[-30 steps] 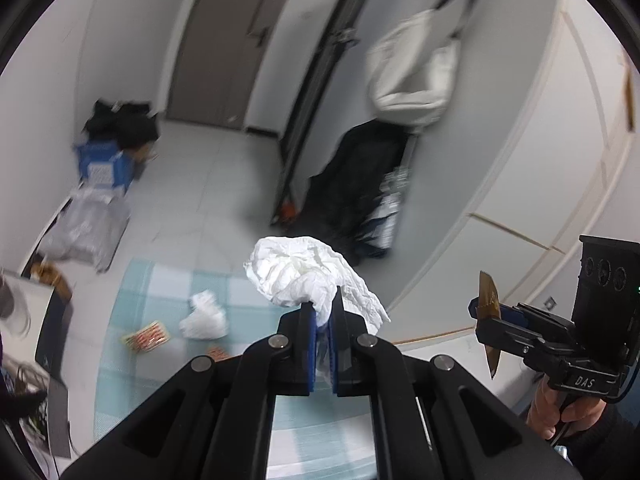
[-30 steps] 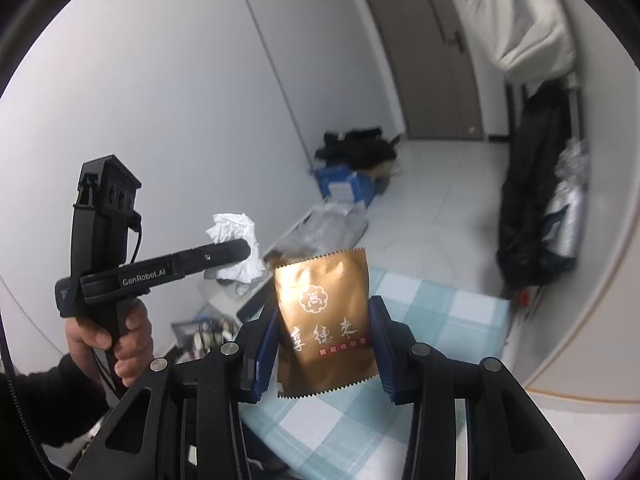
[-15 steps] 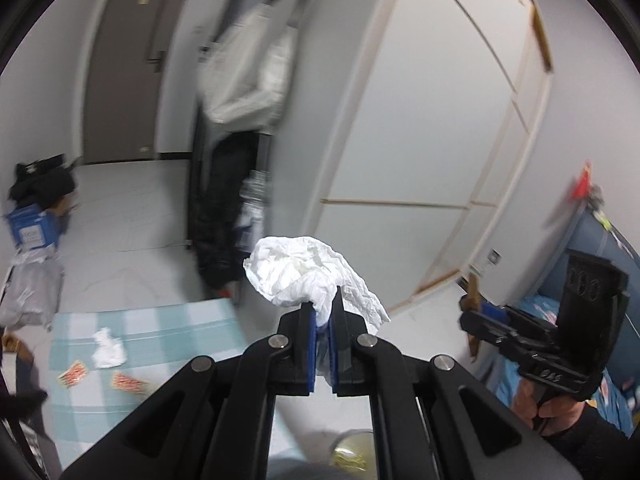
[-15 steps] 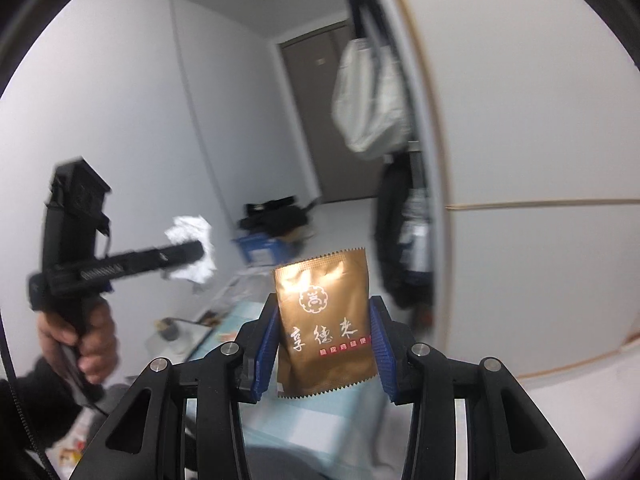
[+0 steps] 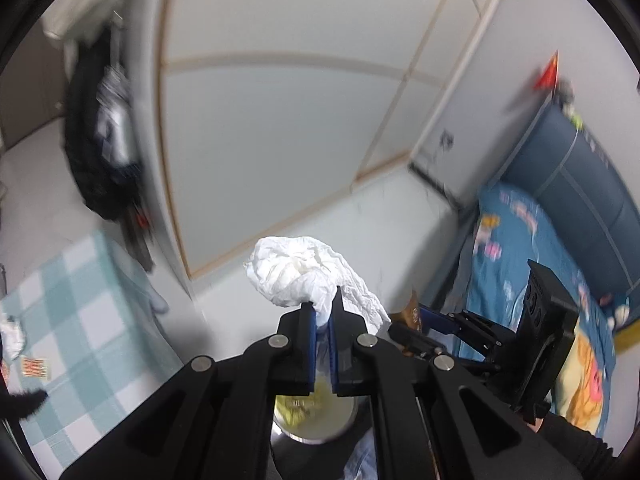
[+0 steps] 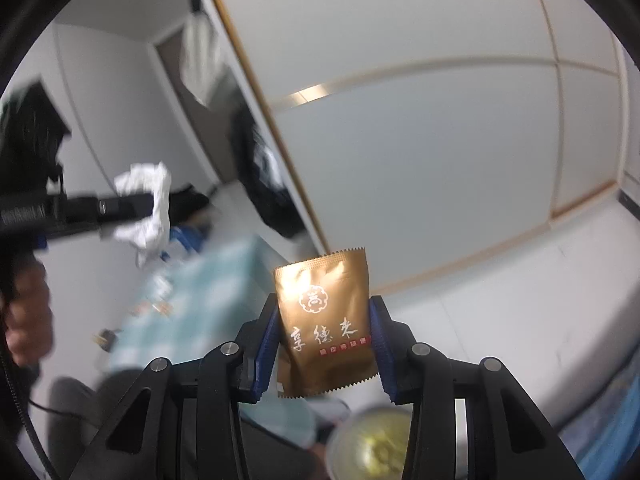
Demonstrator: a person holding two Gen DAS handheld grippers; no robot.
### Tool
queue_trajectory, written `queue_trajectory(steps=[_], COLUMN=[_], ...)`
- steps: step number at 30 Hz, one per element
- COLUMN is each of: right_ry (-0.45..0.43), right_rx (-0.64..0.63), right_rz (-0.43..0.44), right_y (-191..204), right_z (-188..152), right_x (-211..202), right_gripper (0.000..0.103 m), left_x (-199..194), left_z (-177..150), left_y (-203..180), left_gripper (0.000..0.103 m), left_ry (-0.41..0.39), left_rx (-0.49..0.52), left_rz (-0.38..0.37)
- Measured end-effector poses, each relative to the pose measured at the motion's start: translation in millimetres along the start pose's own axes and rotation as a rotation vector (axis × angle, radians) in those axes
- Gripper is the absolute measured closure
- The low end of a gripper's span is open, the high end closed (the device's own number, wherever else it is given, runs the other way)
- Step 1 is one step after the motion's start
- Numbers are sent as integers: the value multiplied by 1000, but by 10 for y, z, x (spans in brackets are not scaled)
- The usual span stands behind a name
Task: Collect trash
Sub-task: 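Carry the tissue with the left tool while the right tool carries the brown sachet to the bin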
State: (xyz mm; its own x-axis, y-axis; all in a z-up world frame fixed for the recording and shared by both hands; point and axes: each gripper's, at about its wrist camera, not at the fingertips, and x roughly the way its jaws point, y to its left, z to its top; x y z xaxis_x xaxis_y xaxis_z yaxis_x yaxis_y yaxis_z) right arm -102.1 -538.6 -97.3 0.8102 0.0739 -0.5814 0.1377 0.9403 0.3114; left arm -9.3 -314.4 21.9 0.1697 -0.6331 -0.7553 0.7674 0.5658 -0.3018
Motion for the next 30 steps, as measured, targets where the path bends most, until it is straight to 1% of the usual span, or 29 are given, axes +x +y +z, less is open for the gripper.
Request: queue_trajectory(steps=[1, 3, 7, 8, 10, 12, 13, 15, 16, 19, 20, 22, 25, 28, 30], right_ry=[19, 76, 179, 195, 234, 260, 263, 278, 289, 354, 372, 421, 475, 505, 525], right_rx=[2, 9, 35, 36, 26, 19, 36, 89, 119, 214, 233, 272, 299, 309, 303], right_rz=[-11, -44, -68, -69, -73, -79, -70, -58, -60, -86, -90, -106, -123, -136, -142], right_y=[-53, -172, -351, -378, -400, -413, -436, -480, -491, -616, -650, -747, -796, -817, -818], right_z=[-106, -310, -697, -745, -894, -998, -1098, -1190, -1241, -1406, -1457, -1578, -1642, -1669, -1697], right_x=[-16, 106, 322, 377, 494, 670, 650, 765, 795, 929, 951, 993, 1075, 1118, 1145], right_gripper=[62, 62, 62, 62, 62, 62, 62, 62, 62, 62, 62, 62, 62, 62, 62], left_x=[168, 450, 976, 1081, 1293, 1506, 1627, 1822, 1923, 2140, 2215, 2285, 2441, 2551, 2594], left_z=[-18, -57, -190, -223, -305, -395, -440, -514, -556, -643, -687, -735, -823, -901, -934], left_y=[-4, -12, -119, -142, -193, -262, -267, -237, -203, -83, -60, -37, -14, 85, 143], left_gripper=[102, 102, 102, 102, 102, 102, 102, 102, 102, 102, 102, 102, 102, 102, 102], left_ry=[49, 127, 278, 307, 333, 399, 429, 500, 539, 625, 665, 717, 767, 828, 851], left_rx=[4, 11, 52, 61, 93, 128, 137, 124, 100, 38, 29, 24, 25, -32, -59], left_rz=[-1, -7, 19, 22, 43, 51, 51, 36, 25, 2, 8, 19, 39, 42, 52])
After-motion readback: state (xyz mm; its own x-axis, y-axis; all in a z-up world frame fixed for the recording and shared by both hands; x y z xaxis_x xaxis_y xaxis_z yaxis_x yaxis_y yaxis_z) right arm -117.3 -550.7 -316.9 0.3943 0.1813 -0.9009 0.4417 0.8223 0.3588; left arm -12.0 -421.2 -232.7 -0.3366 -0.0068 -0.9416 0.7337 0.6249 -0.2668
